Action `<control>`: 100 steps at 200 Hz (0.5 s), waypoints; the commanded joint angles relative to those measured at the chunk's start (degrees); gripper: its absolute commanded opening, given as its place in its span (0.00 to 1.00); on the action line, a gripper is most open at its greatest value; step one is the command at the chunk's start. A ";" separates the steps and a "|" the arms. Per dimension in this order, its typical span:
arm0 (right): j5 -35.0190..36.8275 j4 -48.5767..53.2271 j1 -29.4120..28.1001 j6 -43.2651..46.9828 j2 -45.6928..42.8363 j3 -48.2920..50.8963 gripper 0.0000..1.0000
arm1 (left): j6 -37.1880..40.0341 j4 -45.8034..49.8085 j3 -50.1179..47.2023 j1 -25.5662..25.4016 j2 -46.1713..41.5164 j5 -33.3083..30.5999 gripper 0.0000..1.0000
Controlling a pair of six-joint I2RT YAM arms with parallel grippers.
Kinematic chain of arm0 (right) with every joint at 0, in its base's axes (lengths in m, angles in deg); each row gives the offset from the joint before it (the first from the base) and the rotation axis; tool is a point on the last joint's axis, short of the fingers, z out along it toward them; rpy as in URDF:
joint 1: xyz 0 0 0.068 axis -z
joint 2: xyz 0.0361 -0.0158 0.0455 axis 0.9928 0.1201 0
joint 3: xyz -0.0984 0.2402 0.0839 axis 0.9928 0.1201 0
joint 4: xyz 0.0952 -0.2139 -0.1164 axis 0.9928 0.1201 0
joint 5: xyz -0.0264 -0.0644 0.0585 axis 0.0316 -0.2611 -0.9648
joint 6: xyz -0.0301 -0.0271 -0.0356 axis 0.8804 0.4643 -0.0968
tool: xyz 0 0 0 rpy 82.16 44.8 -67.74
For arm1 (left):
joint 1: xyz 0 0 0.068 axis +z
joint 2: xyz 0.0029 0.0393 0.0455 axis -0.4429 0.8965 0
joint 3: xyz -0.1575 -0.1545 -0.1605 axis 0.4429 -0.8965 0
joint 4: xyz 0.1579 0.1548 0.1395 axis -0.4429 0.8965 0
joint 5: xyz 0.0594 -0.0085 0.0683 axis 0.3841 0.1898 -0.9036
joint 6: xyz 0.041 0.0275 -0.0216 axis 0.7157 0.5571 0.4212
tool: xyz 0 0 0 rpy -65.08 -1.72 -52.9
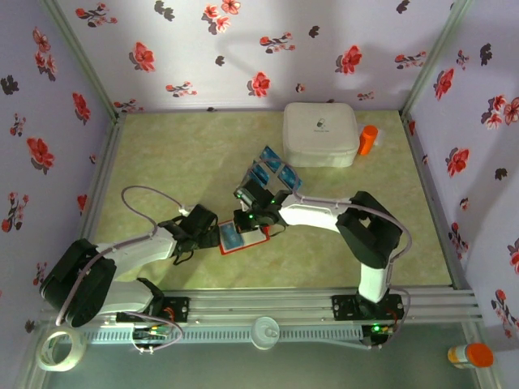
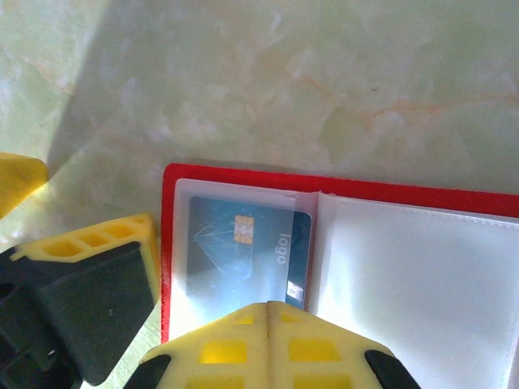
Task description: Put the credit cards into the card holder
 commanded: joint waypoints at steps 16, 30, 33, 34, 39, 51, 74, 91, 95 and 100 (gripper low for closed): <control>1.03 1.75 0.52 1.57 0.55 1.00 0.03 | 0.38 -5.67 -0.43 0.21 3.46 3.23 1.00; 0.91 1.49 0.77 1.71 1.34 0.75 0.03 | 0.42 -5.65 -0.12 0.08 3.95 3.22 1.00; 0.91 1.41 0.80 1.71 1.54 0.71 0.02 | 0.45 -5.66 -0.09 0.11 4.06 3.21 1.00; 0.86 1.36 0.84 1.73 1.56 0.67 0.02 | 0.44 -5.66 -0.13 0.03 4.05 3.18 1.00; 0.74 1.38 0.95 1.67 1.92 0.56 0.02 | 0.48 -5.68 -0.04 0.03 4.13 3.22 1.00; 0.41 1.02 0.98 1.61 2.72 0.30 0.02 | 0.46 -5.69 0.09 0.02 4.29 3.21 1.00; -0.14 0.91 1.02 1.68 4.09 -0.35 0.02 | 0.56 -5.76 0.14 -0.09 4.54 3.16 1.00; -0.90 0.80 1.04 1.67 4.93 -0.62 0.02 | 0.59 -5.78 0.18 -0.05 4.76 3.26 1.00; -1.16 0.69 1.02 1.57 5.01 -0.66 0.02 | 0.54 -5.84 0.11 -0.13 4.75 3.24 1.00; -1.50 0.55 1.05 1.57 5.25 -0.71 0.02 | 0.57 -5.85 0.09 -0.15 4.75 3.29 1.00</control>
